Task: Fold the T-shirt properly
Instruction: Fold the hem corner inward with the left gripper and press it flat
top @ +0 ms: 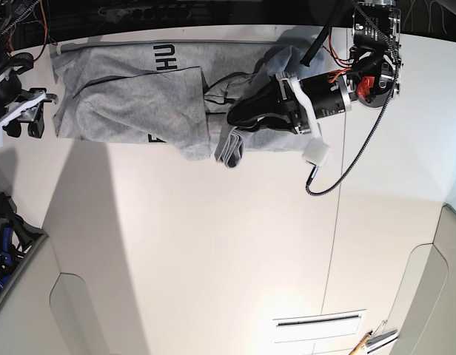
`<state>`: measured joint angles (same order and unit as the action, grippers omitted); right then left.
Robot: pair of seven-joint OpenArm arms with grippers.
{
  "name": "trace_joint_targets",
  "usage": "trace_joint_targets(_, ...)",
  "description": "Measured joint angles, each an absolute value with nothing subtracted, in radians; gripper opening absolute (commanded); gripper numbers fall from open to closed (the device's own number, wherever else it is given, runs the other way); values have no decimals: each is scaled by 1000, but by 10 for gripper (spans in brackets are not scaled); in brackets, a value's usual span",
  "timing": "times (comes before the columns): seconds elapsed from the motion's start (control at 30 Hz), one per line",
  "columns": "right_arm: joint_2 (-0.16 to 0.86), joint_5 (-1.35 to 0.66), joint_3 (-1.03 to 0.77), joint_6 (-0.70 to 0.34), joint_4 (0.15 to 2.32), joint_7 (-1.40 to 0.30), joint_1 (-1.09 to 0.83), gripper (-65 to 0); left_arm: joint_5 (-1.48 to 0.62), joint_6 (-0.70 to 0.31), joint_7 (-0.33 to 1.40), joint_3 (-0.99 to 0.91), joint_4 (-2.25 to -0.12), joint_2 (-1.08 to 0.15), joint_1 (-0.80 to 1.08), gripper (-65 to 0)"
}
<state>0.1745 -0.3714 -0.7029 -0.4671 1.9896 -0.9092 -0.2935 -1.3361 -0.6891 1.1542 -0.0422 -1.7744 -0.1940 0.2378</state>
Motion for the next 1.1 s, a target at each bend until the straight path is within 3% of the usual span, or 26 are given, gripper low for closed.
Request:
trace_joint_targets(0.43, 175, -396, -703, -467, 1990, -909, -294, -364, -1393, -689, 1140, -42, -1774, -194, 237, -447)
trace_joint_targets(0.63, 175, -396, -703, -467, 1990, -910, -294, -364, -1089, -689, 1139, -43, -1774, -194, 232, -448)
trace_joint_targets(0.77, 175, -396, -703, -467, 1990, -910, -294, -364, -1055, -689, 1139, -43, -1774, -216, 232, -447)
trace_joint_targets(0.93, 175, -396, -703, -467, 1990, -910, -294, -364, -970, -689, 1098, -43, -1774, -216, 232, -366)
trace_joint_targets(1.1, 174, -396, -703, -467, 1990, -909, -294, -364, -908, -689, 1076, -43, -1774, -216, 232, -357)
